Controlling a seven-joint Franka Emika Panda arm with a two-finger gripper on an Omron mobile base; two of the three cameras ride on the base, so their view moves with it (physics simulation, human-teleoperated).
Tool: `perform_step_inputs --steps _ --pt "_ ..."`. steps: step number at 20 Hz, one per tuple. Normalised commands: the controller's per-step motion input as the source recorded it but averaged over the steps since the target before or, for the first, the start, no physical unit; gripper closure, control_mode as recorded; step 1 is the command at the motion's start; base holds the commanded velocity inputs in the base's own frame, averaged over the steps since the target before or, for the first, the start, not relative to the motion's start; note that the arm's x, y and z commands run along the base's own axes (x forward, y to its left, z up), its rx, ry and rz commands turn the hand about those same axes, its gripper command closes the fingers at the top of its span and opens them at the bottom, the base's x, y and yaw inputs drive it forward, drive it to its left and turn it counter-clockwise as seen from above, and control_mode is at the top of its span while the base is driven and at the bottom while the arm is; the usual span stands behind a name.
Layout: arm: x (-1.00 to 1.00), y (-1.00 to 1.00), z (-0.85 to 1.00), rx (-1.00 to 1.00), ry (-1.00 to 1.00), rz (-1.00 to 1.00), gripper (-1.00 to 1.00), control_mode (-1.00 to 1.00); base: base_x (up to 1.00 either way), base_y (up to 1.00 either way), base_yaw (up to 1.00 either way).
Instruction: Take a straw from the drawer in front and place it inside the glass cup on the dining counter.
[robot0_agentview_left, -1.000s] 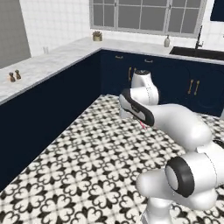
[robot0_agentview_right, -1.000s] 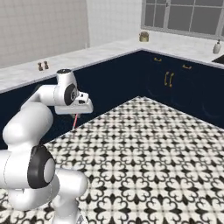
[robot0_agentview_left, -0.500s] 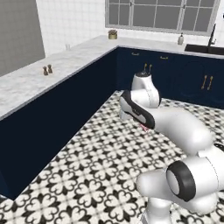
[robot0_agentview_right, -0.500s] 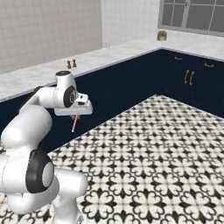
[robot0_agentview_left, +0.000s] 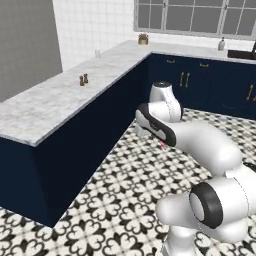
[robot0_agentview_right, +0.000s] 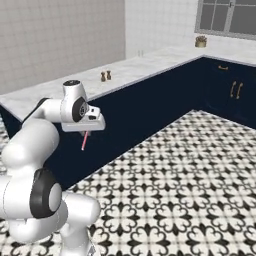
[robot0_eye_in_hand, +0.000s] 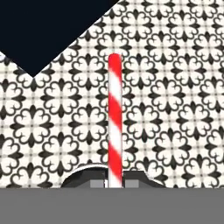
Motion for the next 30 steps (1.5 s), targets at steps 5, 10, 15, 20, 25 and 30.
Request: perform_step_inputs --steps 5,10,15,20,25,30 --pt "0.00 0.00 0.00 0.00 0.00 0.00 1.00 1.00 0.00 1.00 -0.17" --pt "0.00 0.00 0.00 0.00 0.00 0.00 1.00 1.00 0.00 1.00 -0.22" --pt "0.00 0.00 0.00 0.00 0.00 0.00 1.00 1.00 0.00 1.00 -0.26" --pt "0.00 0.00 0.00 0.00 0.00 0.00 1.00 1.00 0.00 1.00 -0.27" --pt "0.00 0.00 0.00 0.00 0.00 0.00 1.00 1.00 0.00 1.00 -0.28" --pt "0.00 0.00 0.00 0.00 0.00 0.00 1.00 1.00 0.00 1.00 -0.29"
